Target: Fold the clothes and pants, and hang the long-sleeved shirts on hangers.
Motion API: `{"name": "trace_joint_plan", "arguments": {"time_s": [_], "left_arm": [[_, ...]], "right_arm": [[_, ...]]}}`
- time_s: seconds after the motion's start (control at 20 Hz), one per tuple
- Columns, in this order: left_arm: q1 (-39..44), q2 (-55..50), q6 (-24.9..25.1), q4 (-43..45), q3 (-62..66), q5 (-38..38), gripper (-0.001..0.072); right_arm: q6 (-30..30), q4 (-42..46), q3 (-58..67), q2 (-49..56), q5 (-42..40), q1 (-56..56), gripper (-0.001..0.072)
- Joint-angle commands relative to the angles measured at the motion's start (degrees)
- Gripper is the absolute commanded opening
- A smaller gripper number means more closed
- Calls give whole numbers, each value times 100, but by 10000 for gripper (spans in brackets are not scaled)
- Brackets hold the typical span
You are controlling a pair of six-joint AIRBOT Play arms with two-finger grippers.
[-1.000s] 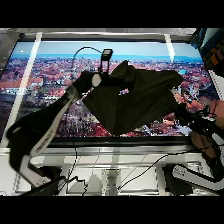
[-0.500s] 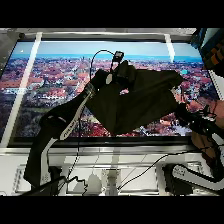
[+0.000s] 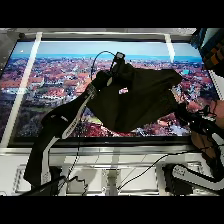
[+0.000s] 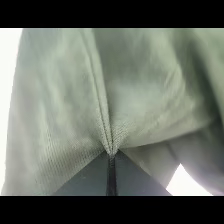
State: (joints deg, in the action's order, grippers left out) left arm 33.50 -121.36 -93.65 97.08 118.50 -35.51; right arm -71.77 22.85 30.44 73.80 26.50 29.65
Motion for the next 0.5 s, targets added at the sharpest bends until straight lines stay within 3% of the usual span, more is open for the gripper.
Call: {"name": "trace_joint_plan", "arguments": {"time_s": [0.0,0.25,0.45], "left_arm": [[-225,619,-4,321,2,-514,22],[-962,1523,-2,297,-4,-2120,23],[-1268,1589,2,-826,-184,-2267,23]], "right_arm": [[503,37,214,-48,116,-7,33],[588,118,651,-203,210,-7,33],[588,133,669,-203,260,-7,33]]}}
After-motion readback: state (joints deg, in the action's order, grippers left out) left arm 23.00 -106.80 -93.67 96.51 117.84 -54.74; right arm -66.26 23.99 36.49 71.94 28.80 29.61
